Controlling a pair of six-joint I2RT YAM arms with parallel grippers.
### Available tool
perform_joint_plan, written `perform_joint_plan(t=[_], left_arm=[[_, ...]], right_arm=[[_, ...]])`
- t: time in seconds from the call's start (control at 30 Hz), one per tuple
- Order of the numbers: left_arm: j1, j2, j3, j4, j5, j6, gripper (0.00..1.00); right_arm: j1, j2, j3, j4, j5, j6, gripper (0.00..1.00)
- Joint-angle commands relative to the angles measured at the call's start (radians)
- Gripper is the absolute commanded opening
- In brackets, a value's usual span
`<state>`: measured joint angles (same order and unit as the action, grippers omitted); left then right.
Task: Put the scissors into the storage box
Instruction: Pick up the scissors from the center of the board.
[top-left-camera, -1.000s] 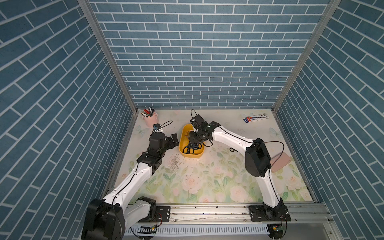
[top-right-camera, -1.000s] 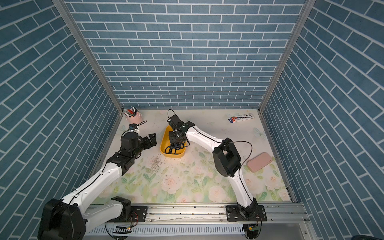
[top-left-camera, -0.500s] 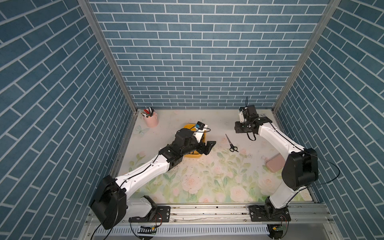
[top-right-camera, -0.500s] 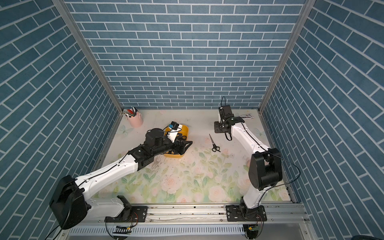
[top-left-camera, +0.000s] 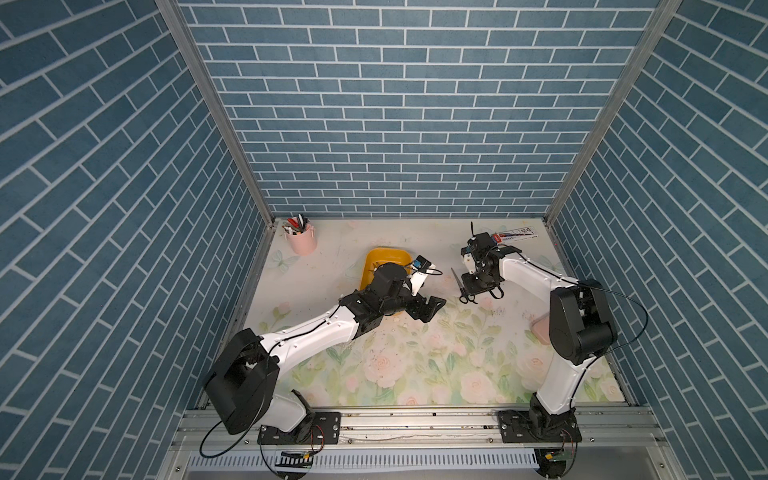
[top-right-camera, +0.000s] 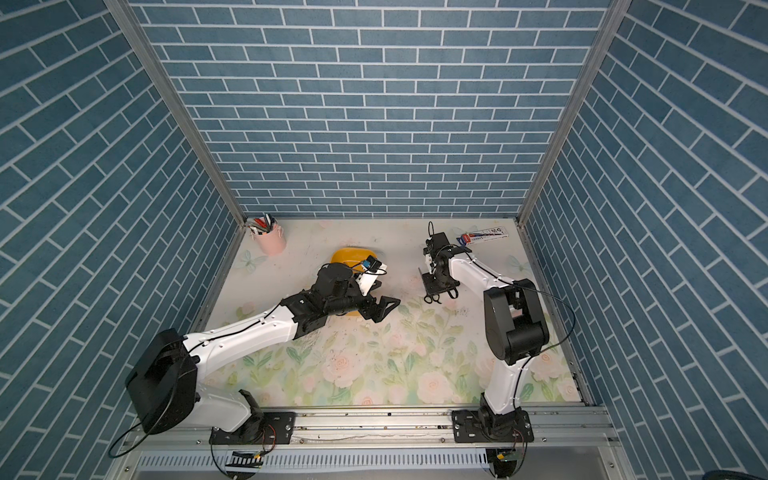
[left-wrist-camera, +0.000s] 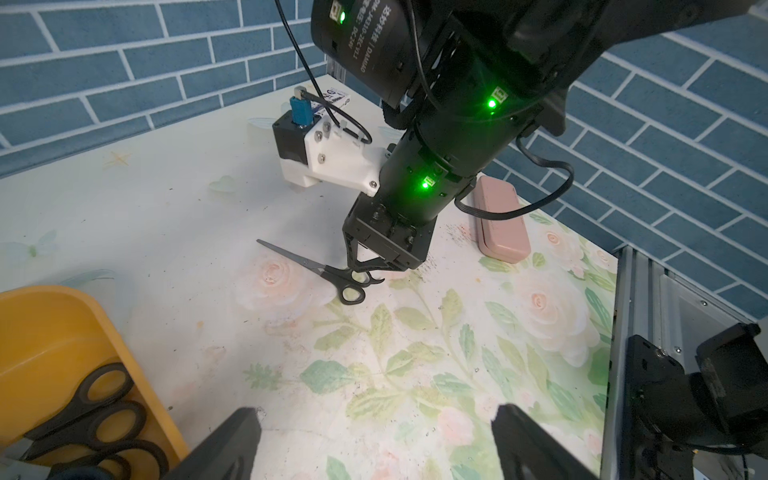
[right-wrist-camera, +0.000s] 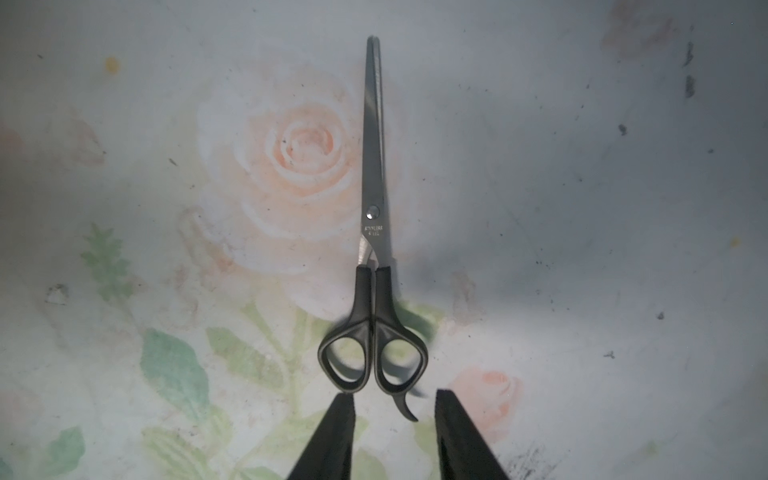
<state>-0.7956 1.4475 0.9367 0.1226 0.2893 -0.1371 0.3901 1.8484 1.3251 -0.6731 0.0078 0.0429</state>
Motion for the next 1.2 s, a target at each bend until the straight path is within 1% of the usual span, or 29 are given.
perform_joint_plan(t=[0.0, 0.23, 0.37, 0.47, 0.87, 1.1, 1.17], left_arm=[[-0.003, -0.007, 0.018, -0.017, -0.029, 0.018, 0.94], [-0.002, 0.003, 0.019, -0.011, -0.03, 0.019, 0.95], [-0.002, 0.018, 0.032, -0.027, -0.046, 0.02, 0.95], [-0.003, 0.025, 0.033, -0.031, -0.049, 0.019, 0.95], [-0.002, 0.018, 0.018, -0.029, -0.09, 0.015, 0.95], [-0.002, 0.001, 0.001, -0.021, -0.112, 0.016, 0.96], [-0.002, -0.005, -0.005, -0.017, -0.13, 0.014, 0.96]], right_arm=[[0.006, 0.038, -0.003, -0.019, 0.013, -0.033, 0.37], [0.021, 0.056, -0.026, 0.01, 0.001, -0.018, 0.36], [0.03, 0.08, -0.028, 0.016, 0.003, -0.012, 0.33], [0.032, 0.088, -0.034, 0.028, 0.002, -0.012, 0.32], [0.031, 0.148, -0.063, 0.058, 0.017, 0.02, 0.25], [0.032, 0.158, -0.058, 0.056, 0.031, 0.031, 0.14], [0.033, 0.154, -0.056, 0.054, 0.024, 0.031, 0.08]])
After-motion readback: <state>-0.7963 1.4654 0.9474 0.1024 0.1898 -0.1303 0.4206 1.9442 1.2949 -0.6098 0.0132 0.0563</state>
